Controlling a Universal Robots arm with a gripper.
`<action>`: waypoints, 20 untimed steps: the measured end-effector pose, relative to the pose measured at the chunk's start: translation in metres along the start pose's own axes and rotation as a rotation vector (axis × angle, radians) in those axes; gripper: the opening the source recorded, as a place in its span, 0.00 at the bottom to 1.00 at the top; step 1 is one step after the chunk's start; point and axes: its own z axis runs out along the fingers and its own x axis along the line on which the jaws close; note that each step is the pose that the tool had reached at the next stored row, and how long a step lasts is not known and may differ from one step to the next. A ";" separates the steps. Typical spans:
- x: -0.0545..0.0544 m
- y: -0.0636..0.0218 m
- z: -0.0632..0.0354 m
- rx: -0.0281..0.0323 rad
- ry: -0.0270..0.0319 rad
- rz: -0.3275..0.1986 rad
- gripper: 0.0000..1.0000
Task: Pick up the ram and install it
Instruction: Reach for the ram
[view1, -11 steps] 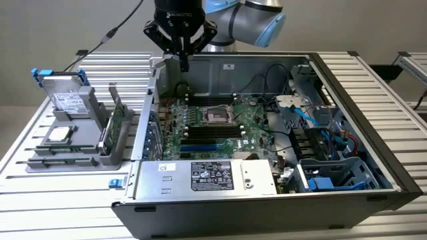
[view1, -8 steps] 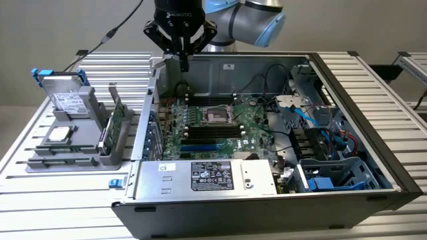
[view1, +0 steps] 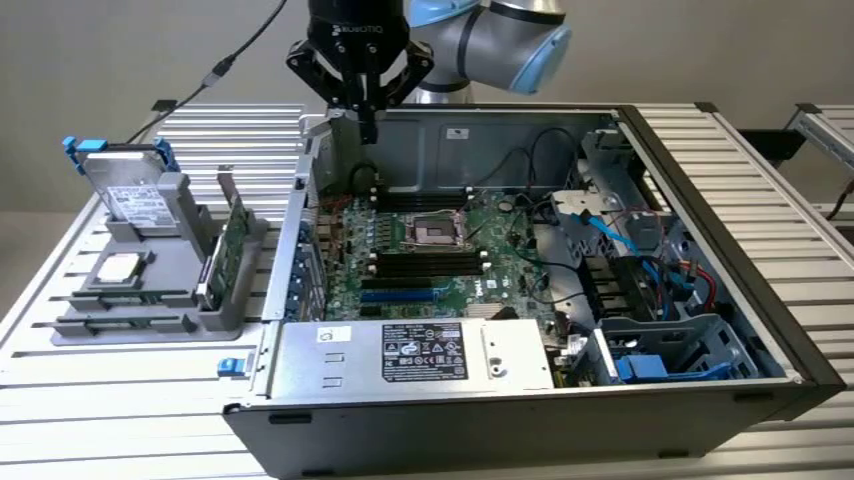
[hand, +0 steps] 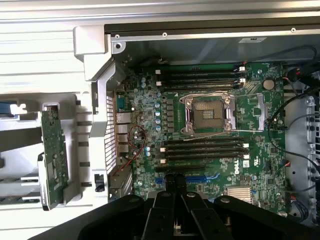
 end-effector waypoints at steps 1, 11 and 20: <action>0.003 -0.0002 -0.0002 0.0004 0.0017 0.000 0.10; 0.045 -0.0033 0.0004 0.0044 0.0613 0.003 0.10; 0.086 -0.0064 0.0040 0.0043 0.0619 0.003 0.10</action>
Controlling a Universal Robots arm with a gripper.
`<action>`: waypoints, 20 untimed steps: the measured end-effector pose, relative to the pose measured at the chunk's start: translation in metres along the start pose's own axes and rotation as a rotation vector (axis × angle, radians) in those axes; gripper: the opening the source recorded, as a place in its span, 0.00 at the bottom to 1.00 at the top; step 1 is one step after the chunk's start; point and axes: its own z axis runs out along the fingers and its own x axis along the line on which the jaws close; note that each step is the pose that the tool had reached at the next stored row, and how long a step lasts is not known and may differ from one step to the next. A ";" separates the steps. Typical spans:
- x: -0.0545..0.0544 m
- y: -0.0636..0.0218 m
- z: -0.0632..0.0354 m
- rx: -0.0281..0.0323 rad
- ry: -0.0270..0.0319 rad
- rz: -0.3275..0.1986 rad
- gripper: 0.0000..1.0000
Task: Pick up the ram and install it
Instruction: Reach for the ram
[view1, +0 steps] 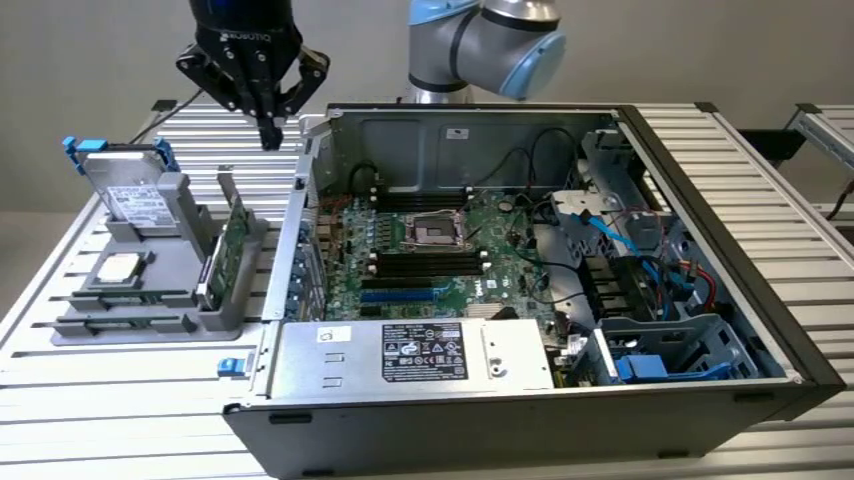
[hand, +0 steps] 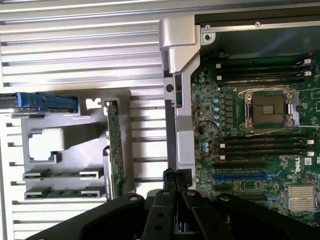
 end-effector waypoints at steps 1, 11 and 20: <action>0.005 -0.0004 0.0010 0.0000 0.0000 0.000 0.10; 0.044 -0.0036 0.0098 0.0004 0.0004 -0.009 0.10; 0.071 -0.0065 0.0165 0.0010 0.0010 -0.024 0.10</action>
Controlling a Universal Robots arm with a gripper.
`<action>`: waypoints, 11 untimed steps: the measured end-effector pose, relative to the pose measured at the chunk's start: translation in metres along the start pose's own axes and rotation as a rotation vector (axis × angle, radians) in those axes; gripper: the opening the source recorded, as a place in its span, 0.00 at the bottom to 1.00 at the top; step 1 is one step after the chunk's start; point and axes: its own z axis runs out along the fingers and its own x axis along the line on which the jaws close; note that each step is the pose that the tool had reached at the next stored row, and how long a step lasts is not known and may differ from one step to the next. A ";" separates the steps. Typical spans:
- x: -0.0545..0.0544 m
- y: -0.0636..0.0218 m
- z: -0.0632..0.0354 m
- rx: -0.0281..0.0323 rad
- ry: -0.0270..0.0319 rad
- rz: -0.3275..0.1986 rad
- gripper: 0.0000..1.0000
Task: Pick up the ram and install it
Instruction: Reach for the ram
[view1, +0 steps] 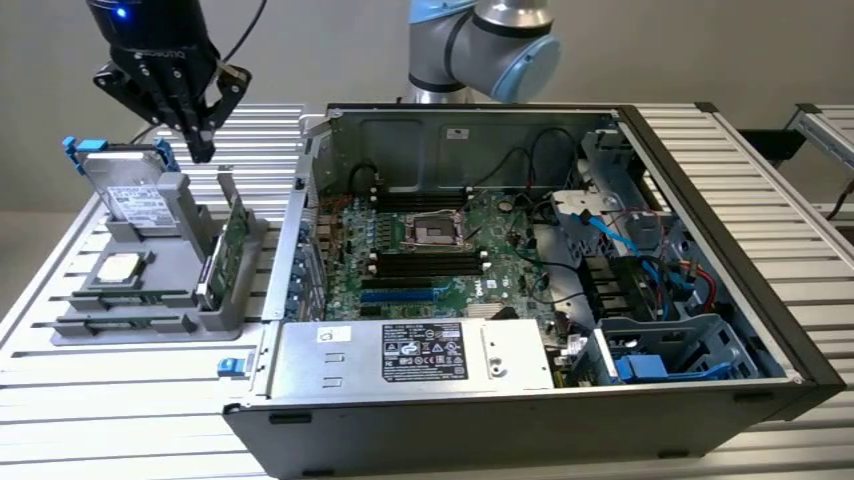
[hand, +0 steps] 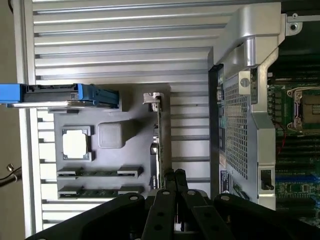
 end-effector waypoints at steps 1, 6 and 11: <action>0.002 -0.0003 0.0006 0.0001 0.0000 -0.001 0.10; 0.018 -0.0021 0.0041 0.0003 0.0003 -0.006 0.10; 0.028 -0.0047 0.0075 0.0005 0.0005 -0.011 0.10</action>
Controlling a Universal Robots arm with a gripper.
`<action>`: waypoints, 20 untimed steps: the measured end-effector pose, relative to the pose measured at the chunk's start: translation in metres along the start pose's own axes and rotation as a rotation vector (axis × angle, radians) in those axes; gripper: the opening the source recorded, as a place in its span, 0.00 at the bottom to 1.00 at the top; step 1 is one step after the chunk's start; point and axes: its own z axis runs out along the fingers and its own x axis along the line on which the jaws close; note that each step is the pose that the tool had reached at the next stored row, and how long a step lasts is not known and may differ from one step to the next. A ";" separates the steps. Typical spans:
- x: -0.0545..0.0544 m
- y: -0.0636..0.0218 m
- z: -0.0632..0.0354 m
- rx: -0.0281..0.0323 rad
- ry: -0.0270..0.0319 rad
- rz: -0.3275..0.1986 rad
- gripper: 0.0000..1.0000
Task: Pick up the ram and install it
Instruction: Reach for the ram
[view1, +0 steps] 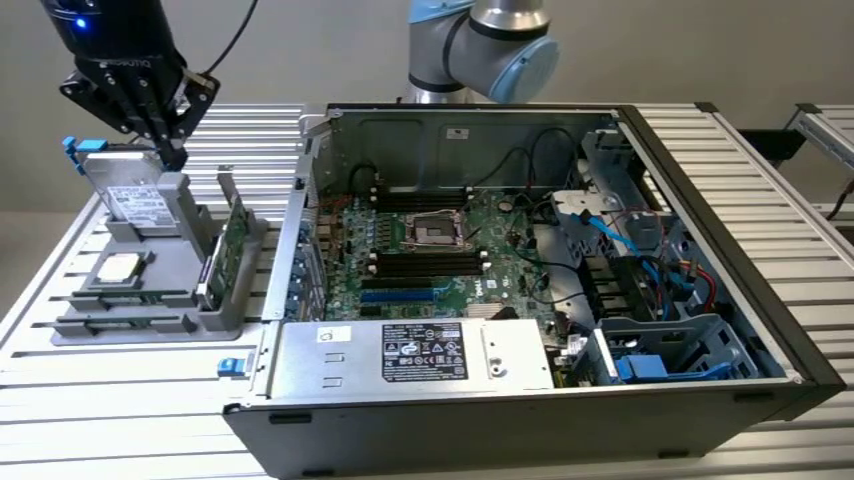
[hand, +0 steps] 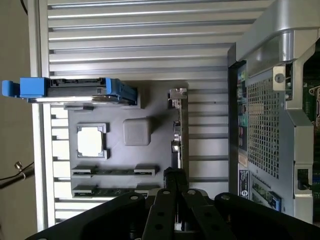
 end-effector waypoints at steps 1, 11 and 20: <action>0.001 -0.0008 0.0007 0.0001 0.0000 -0.002 0.10; 0.016 -0.0090 0.0076 0.0006 0.0008 -0.013 0.10; 0.030 -0.0161 0.0134 0.0010 0.0013 -0.022 0.10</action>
